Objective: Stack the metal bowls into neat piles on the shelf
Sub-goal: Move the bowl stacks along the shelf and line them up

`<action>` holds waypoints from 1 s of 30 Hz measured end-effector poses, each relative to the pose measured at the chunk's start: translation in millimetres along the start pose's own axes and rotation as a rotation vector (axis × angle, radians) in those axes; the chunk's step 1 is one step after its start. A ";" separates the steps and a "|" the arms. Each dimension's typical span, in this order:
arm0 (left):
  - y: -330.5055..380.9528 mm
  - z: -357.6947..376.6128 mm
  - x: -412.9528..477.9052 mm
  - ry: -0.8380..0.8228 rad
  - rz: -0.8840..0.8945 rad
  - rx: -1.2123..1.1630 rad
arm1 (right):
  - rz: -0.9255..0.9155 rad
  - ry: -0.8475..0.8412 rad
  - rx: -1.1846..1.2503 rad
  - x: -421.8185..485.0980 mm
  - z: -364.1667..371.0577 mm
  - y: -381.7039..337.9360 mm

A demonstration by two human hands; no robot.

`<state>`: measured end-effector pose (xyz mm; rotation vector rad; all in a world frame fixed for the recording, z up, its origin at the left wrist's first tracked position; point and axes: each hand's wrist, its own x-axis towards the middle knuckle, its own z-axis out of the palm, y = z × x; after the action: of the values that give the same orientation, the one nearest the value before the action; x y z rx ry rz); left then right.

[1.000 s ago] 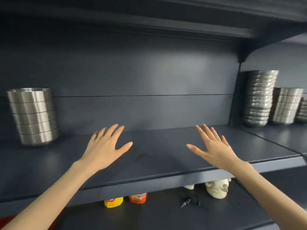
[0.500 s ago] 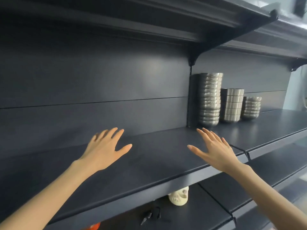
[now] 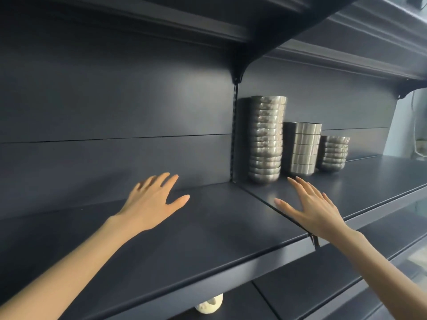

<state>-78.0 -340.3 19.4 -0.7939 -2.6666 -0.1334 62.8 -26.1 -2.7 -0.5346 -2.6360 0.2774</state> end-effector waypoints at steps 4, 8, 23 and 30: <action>34.0 3.5 14.7 -0.009 -0.014 0.015 | 0.004 -0.029 0.001 14.5 -0.4 40.0; 75.0 4.3 22.8 -0.004 -0.052 0.030 | -0.011 -0.069 0.025 25.6 -10.0 84.9; 283.9 24.1 33.6 0.010 -0.152 -0.033 | -0.110 -0.080 0.027 41.4 -67.7 272.4; 326.7 36.0 56.7 -0.013 -0.197 -0.029 | -0.099 -0.136 0.049 61.9 -65.0 331.9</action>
<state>44.8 -30.6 2.8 -0.5403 -2.7562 -0.2177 148.3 306.8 -13.0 -0.3794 -2.7687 0.3584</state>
